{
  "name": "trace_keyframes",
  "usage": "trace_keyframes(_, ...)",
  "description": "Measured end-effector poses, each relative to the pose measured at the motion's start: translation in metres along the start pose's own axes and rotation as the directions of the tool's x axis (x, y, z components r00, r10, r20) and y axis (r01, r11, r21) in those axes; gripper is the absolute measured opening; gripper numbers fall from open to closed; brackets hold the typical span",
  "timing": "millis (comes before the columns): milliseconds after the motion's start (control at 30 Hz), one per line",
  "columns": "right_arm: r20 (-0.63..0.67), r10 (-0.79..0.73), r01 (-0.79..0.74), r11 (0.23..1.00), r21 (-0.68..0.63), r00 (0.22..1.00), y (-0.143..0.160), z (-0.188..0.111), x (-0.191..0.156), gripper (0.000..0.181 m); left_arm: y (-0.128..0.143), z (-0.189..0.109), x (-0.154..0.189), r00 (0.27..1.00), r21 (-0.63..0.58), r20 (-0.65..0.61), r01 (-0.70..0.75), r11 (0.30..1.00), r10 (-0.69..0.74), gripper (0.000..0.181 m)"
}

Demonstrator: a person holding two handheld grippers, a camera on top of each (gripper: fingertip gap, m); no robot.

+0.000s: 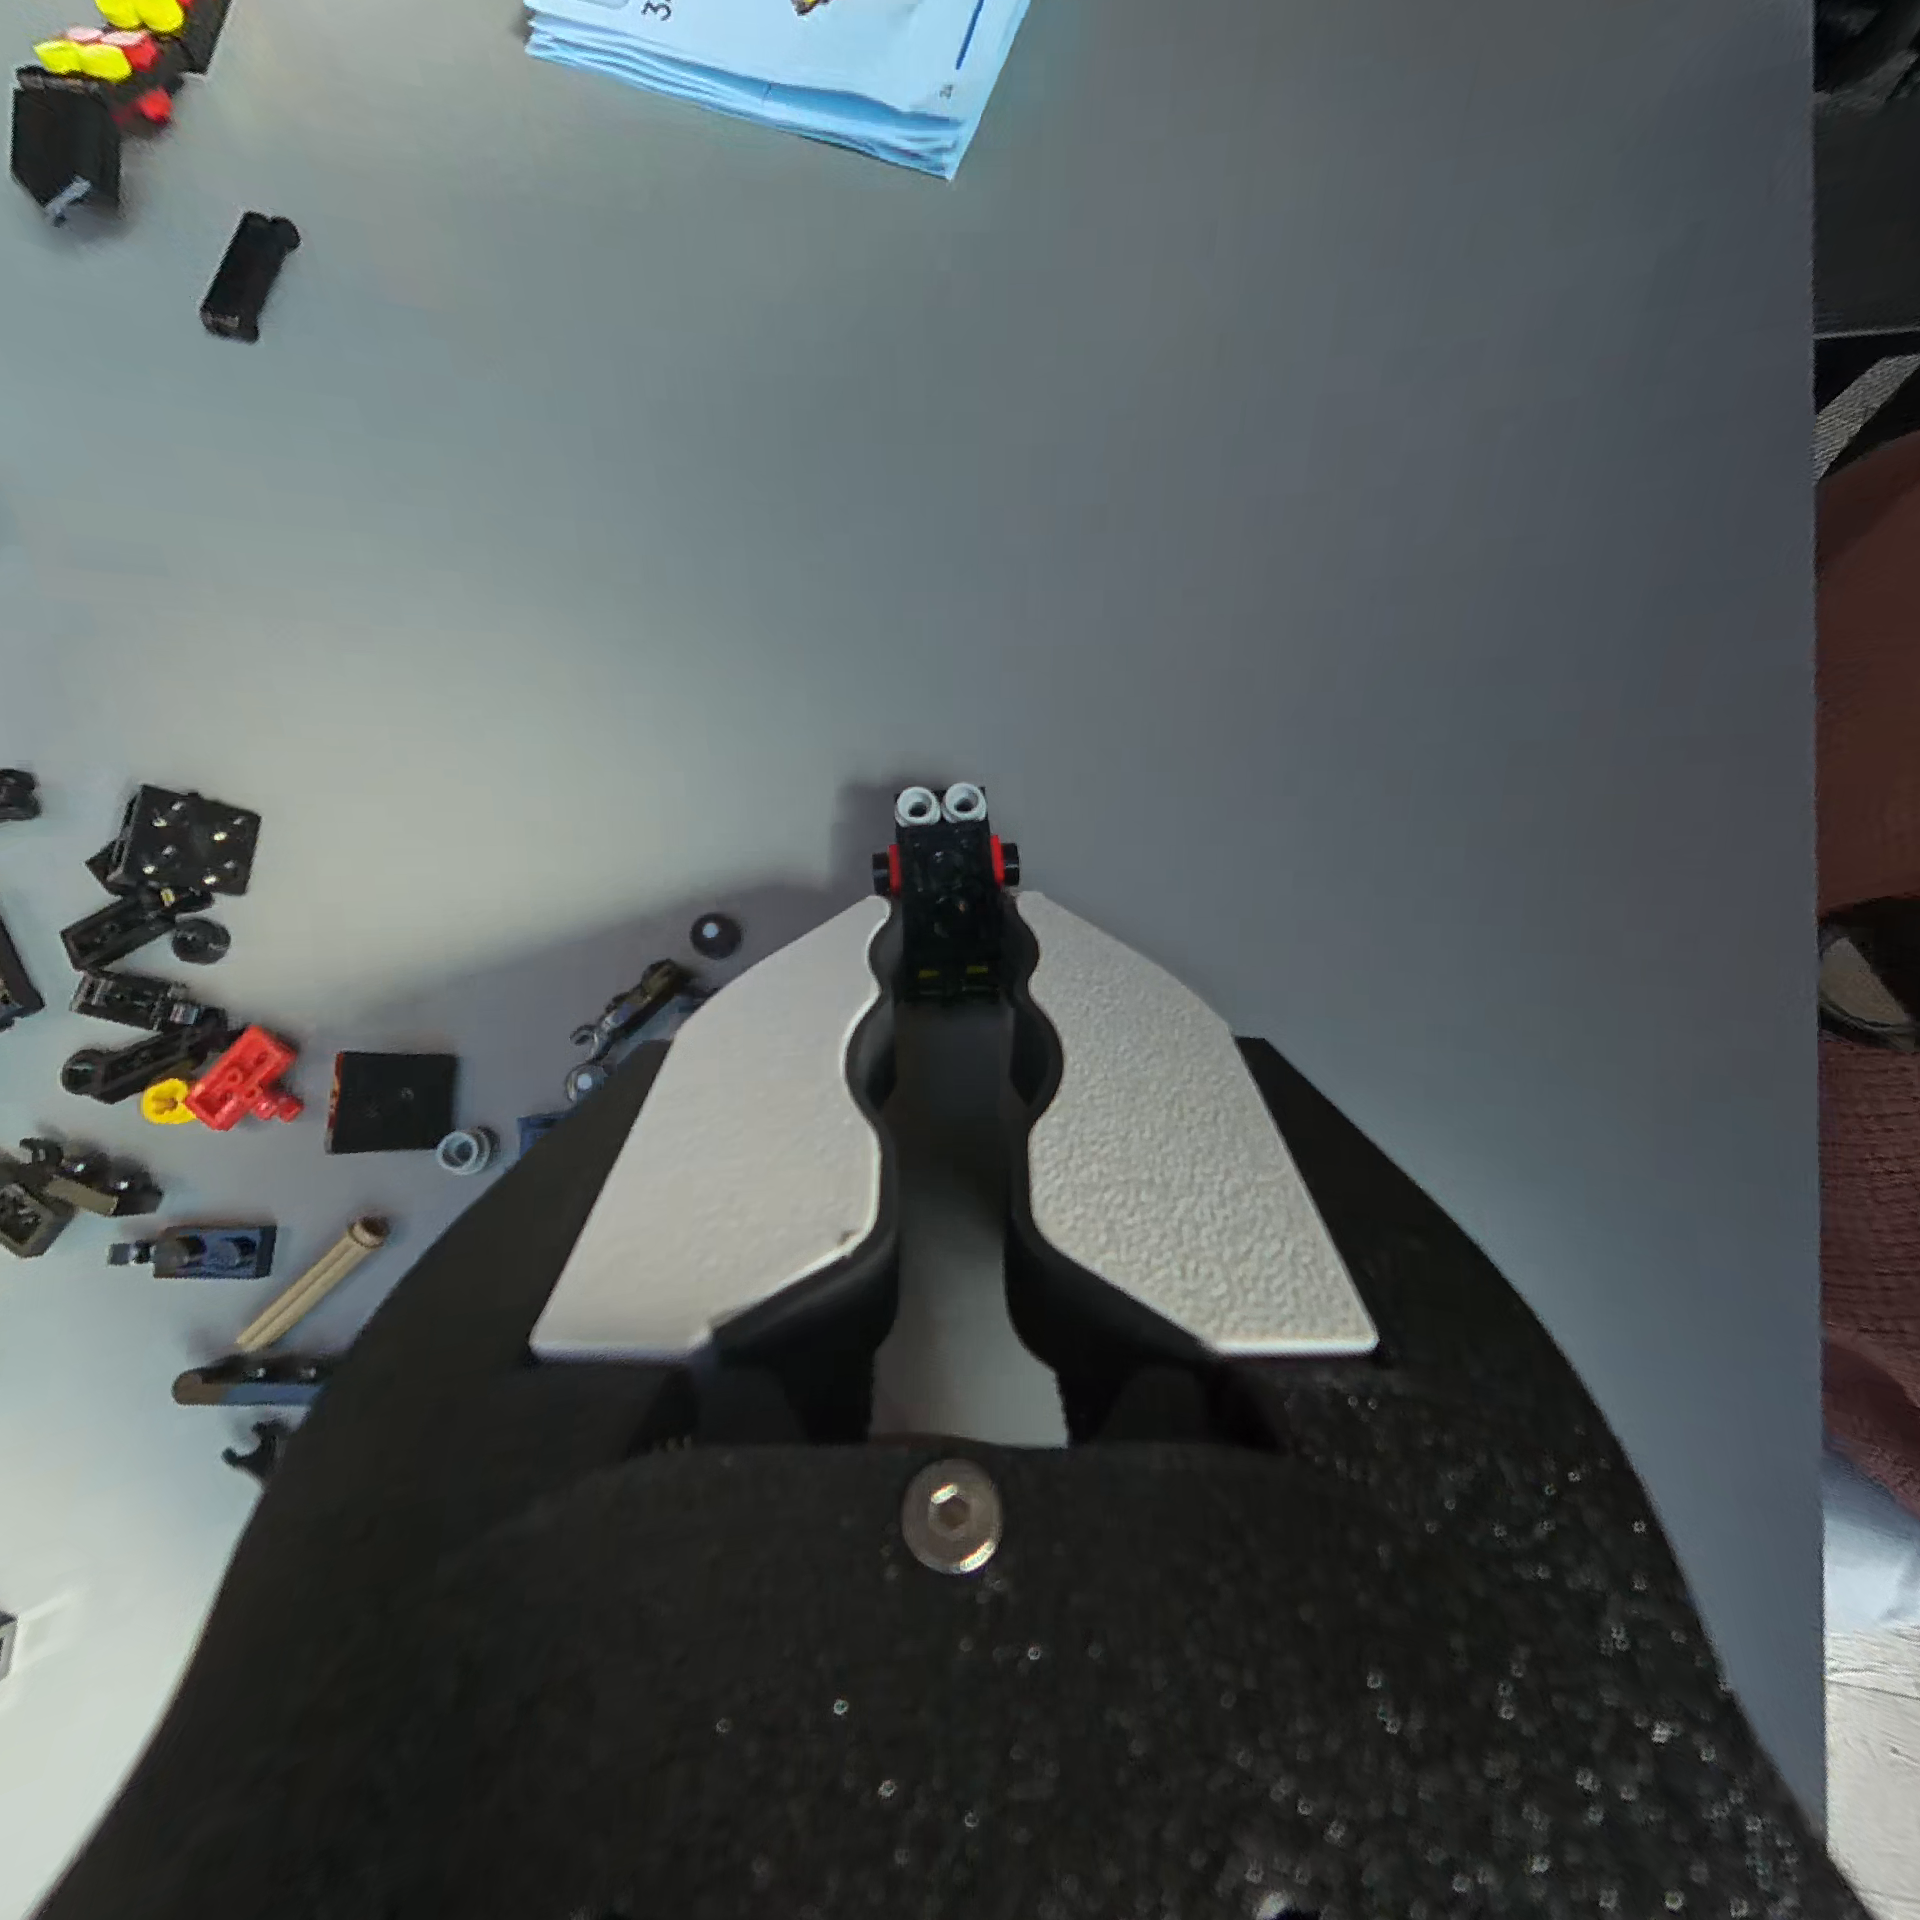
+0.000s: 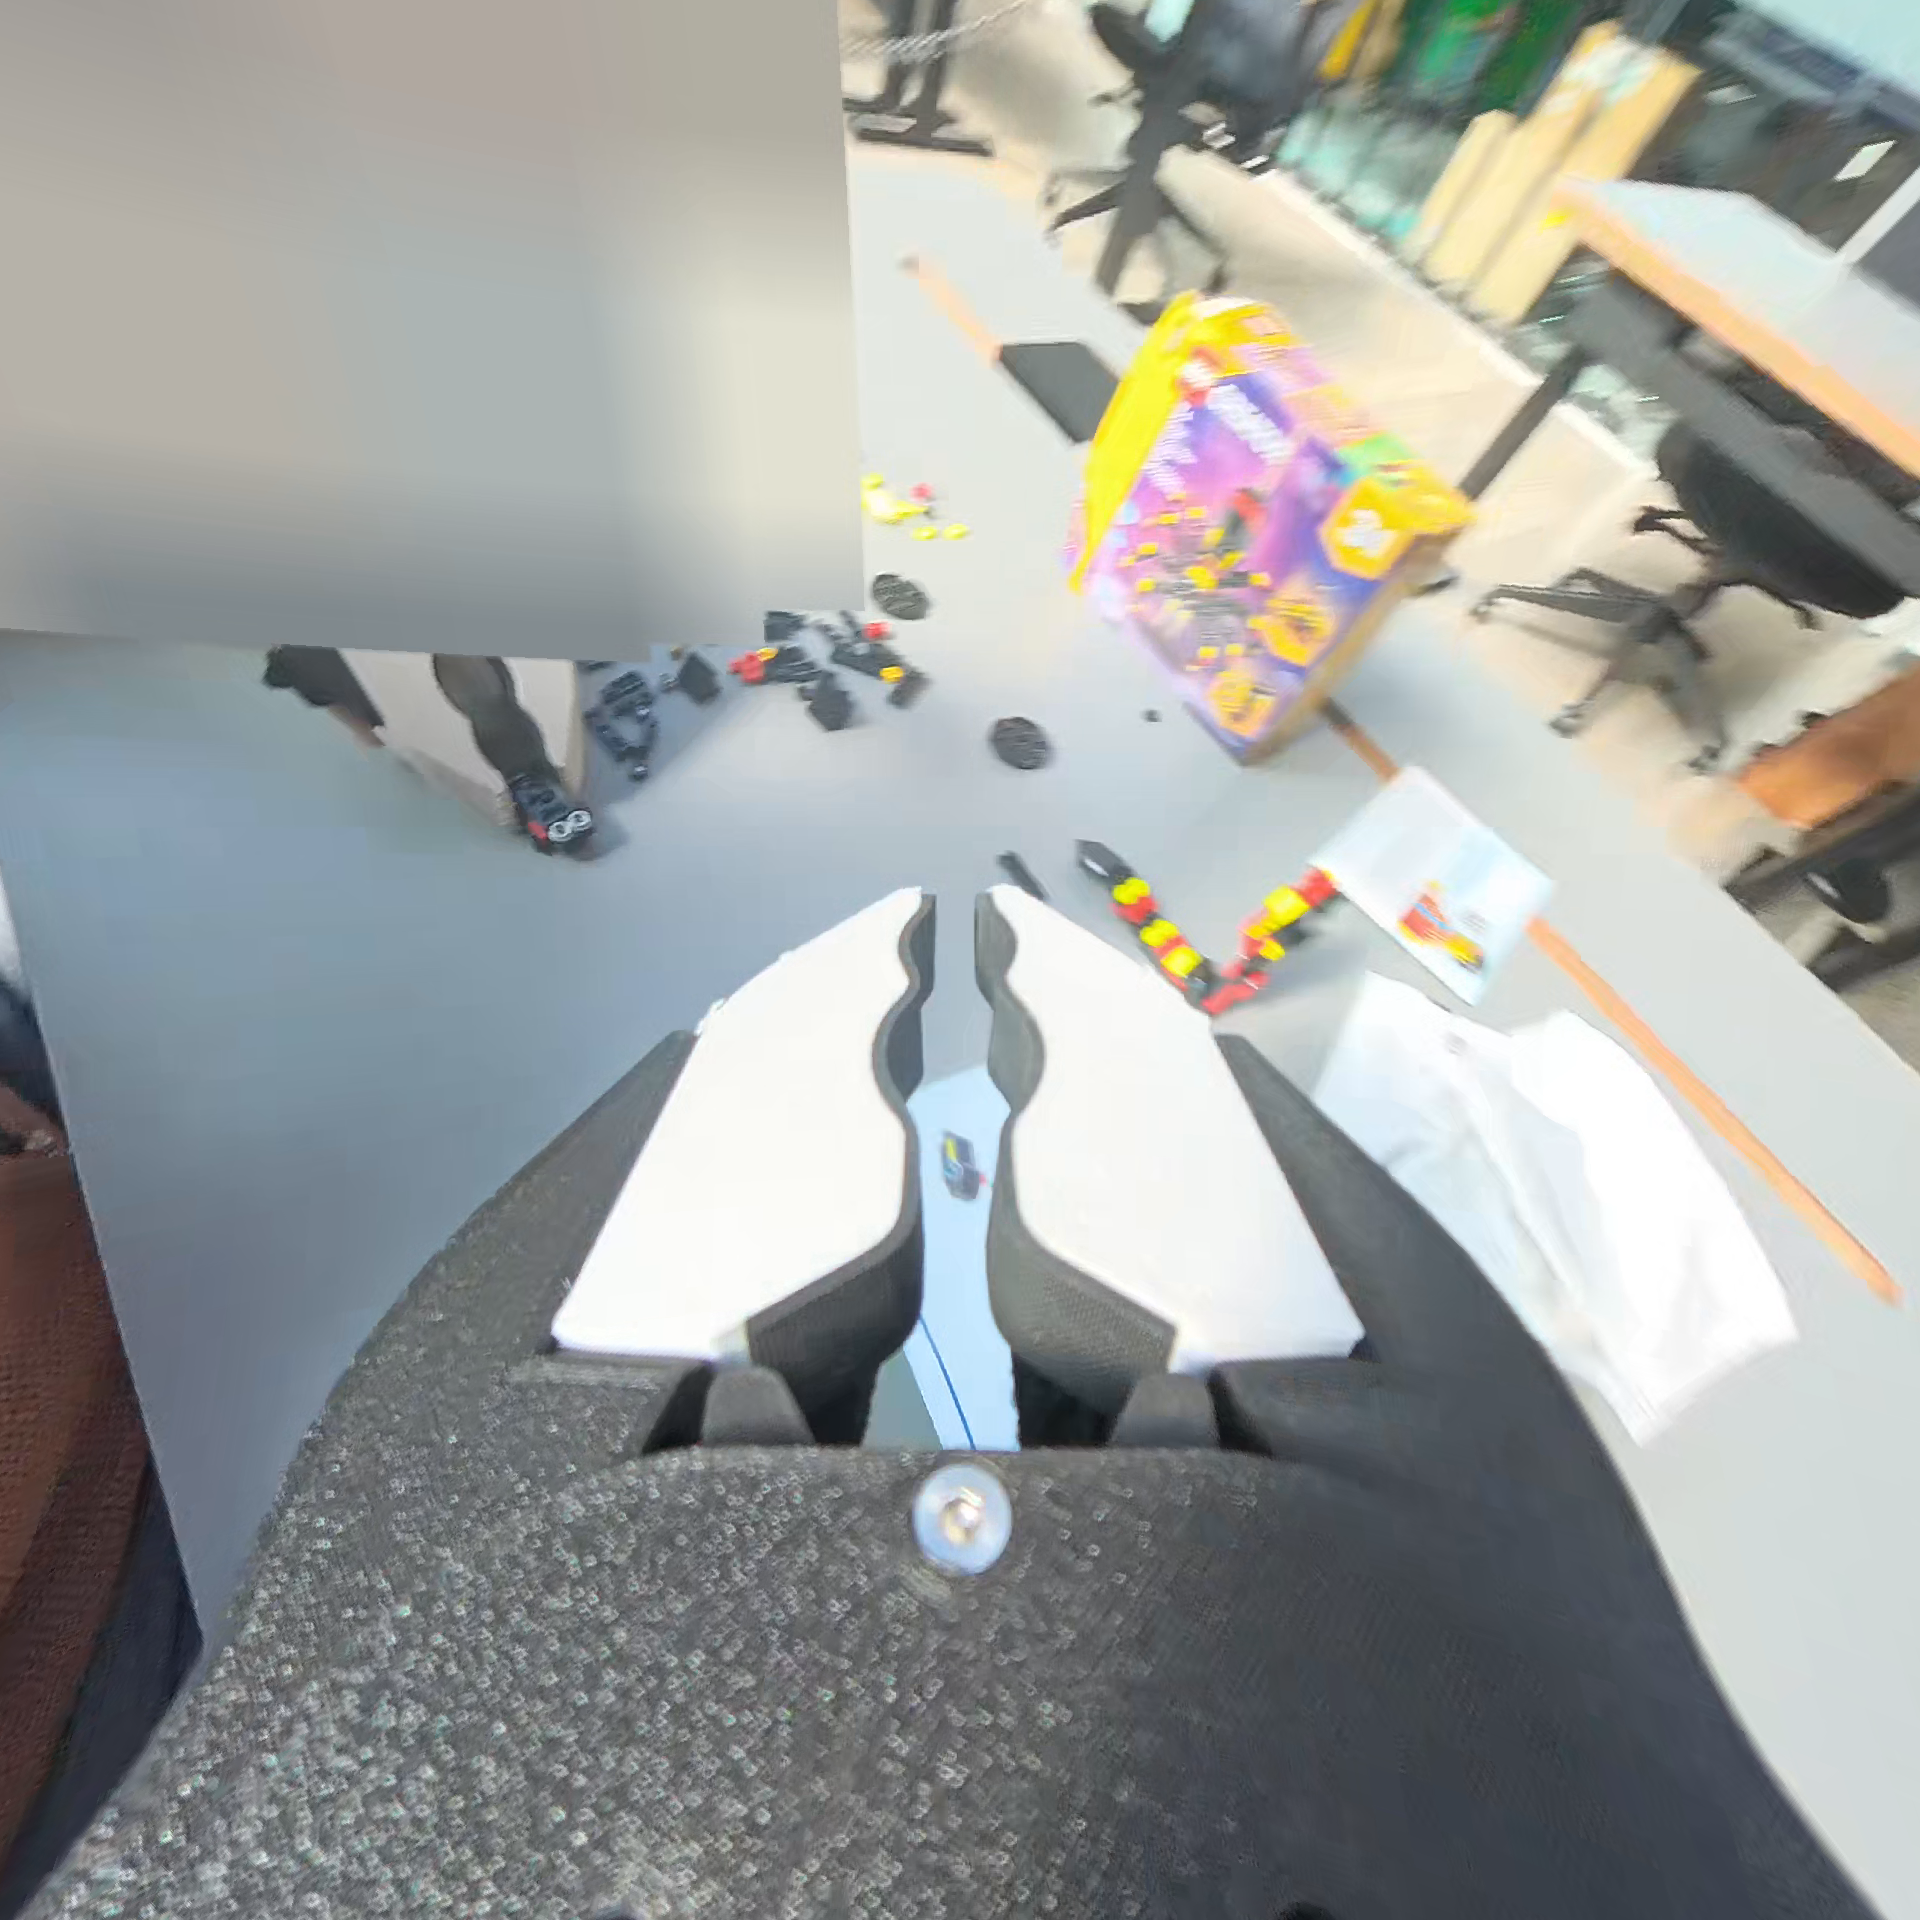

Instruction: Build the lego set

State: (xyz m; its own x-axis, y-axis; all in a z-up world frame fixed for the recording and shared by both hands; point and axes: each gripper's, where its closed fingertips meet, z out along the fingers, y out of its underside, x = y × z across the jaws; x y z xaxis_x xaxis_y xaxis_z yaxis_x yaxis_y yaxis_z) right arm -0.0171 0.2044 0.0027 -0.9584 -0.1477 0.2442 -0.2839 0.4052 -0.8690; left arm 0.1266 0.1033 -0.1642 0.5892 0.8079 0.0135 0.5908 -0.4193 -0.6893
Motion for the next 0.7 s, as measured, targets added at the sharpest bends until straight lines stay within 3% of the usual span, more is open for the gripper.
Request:
trace_keyframes(100, -0.256, 0.127, -0.103, 0.989, 0.103, 0.958, 0.018, -0.095, 0.042, 0.006, -0.011, 0.011, 0.002, 0.999, -0.016, -0.021, -0.043, 0.999, 0.042, 0.018)
trace_keyframes(167, -0.376, 0.190, -0.138, 0.977, 0.160, 0.907, 0.033, -0.144, 0.054, 0.007, -0.023, 0.022, 0.005, 0.996, -0.029, -0.044, -0.075, 0.997, 0.074, 0.018)
trace_keyframes(300, -0.485, 0.230, -0.127, 0.963, 0.237, 0.843, 0.053, -0.195, 0.049, 0.007, -0.046, 0.044, 0.014, 0.988, -0.047, -0.080, -0.135, 0.990, 0.130, 0.018)
trace_keyframes(433, -0.438, 0.214, -0.135, 0.970, 0.205, 0.873, 0.079, -0.193, 0.030, 0.008, -0.069, 0.058, 0.019, 0.983, -0.011, -0.109, -0.147, 0.989, 0.145, 0.018)
trace_keyframes(633, -0.230, 0.192, -0.158, 0.975, 0.156, 0.954, 0.115, -0.145, -0.010, 0.014, -0.118, 0.063, 0.021, 0.981, 0.159, -0.165, -0.074, 0.984, 0.101, 0.017)
trace_keyframes(700, -0.249, 0.215, -0.200, 0.976, 0.084, 0.944, 0.136, -0.131, -0.004, 0.015, -0.120, 0.070, 0.019, 0.982, 0.122, -0.155, -0.089, 0.988, 0.108, 0.017)
